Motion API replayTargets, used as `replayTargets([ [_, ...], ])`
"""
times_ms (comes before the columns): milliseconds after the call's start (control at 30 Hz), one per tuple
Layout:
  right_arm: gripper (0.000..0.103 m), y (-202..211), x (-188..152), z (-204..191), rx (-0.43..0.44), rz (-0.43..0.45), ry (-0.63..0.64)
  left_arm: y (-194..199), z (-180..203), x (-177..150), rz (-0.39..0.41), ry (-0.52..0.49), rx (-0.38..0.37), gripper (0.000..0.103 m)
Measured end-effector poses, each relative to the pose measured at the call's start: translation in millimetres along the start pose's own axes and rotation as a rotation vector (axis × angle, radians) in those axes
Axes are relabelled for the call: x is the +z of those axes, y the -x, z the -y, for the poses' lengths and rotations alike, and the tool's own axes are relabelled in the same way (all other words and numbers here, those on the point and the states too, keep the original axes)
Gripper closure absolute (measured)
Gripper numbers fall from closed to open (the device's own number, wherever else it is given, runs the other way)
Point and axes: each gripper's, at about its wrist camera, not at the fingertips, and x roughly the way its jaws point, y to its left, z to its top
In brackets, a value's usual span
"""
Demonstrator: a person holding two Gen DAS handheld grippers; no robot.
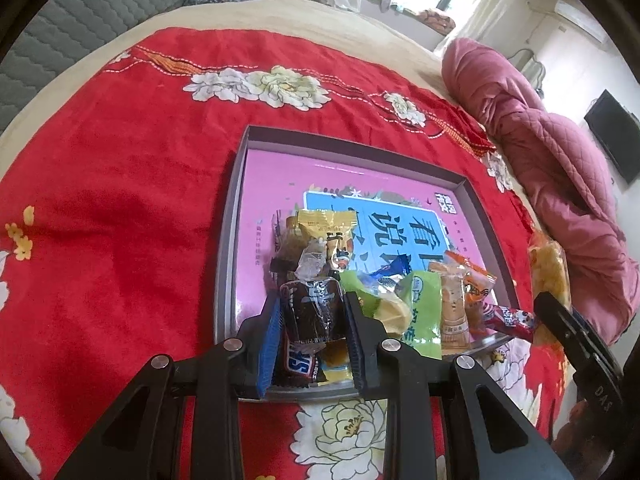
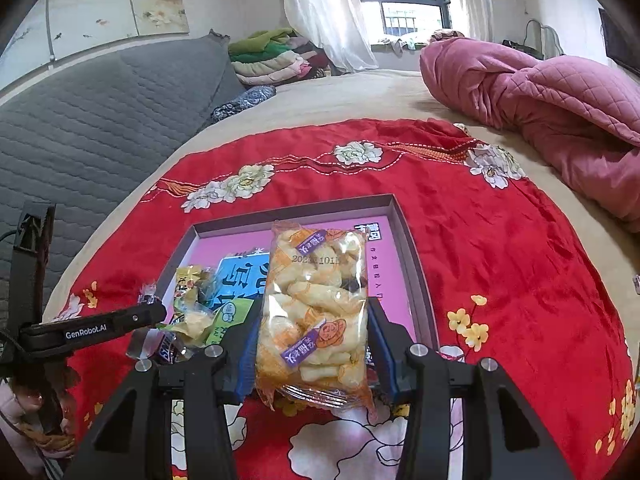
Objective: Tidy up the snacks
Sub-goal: 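Lower the dark candy into the tray with the left tool while the right lowers the snack bag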
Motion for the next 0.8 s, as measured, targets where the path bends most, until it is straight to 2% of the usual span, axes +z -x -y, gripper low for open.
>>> replayTargets([
  [800, 0.055, -24.0, -4.2, 12.4, -0.039, -0.048, -0.042, -5.3, -1.6, -0.1, -0.015, 0.011, -0.004, 0.072],
])
